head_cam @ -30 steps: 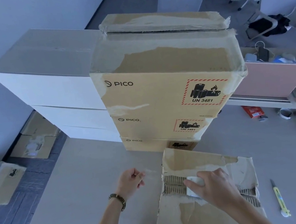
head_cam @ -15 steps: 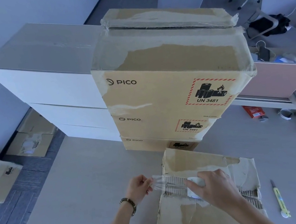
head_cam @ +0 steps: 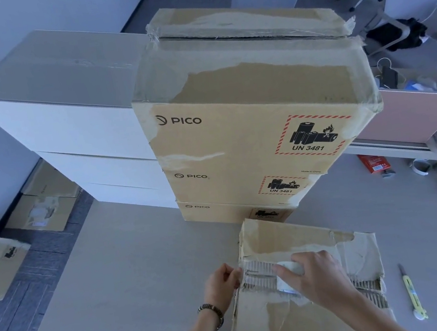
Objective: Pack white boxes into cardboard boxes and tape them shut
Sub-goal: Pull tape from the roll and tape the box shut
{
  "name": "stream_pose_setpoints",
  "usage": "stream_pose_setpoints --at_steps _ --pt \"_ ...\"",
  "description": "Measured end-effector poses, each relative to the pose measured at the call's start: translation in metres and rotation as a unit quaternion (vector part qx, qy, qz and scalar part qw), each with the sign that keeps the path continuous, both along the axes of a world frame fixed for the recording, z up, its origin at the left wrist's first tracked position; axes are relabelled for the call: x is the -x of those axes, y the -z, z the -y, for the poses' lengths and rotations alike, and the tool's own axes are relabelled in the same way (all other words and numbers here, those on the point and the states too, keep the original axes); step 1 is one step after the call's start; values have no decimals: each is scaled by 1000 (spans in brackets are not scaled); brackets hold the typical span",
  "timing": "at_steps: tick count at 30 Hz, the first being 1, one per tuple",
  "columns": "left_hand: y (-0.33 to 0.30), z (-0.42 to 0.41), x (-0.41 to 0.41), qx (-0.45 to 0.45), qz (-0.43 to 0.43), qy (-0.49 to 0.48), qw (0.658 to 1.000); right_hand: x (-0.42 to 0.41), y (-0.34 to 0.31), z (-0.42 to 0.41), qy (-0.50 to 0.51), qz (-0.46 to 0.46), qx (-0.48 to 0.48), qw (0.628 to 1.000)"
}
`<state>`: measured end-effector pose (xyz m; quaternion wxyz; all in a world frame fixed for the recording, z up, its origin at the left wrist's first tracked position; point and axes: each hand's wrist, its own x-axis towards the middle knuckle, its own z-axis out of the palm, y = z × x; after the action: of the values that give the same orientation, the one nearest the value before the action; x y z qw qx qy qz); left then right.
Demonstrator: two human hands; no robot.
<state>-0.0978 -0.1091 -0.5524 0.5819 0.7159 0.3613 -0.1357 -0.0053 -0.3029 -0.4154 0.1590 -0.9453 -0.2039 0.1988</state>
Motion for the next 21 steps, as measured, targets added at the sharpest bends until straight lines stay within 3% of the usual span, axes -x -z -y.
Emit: stream_pose_setpoints --at_steps 9,11,13,15,18,21 --pt "8 5 15 -42 -76 -31 996 -1 5 1 -3 4 -13 1000" --pt "-5 6 13 -9 -11 -49 999 -1 5 1 0 5 -14 1000" --pt "-25 6 11 109 79 -65 989 0 5 1 4 9 -16 1000" --pt "-41 12 9 203 155 -10 967 0 5 2 -1 13 -10 1000" --pt "-46 24 7 65 201 152 966 0 4 2 -7 11 2 1000" --pt "-40 31 4 -13 197 174 965 0 5 2 -1 -1 -7 1000"
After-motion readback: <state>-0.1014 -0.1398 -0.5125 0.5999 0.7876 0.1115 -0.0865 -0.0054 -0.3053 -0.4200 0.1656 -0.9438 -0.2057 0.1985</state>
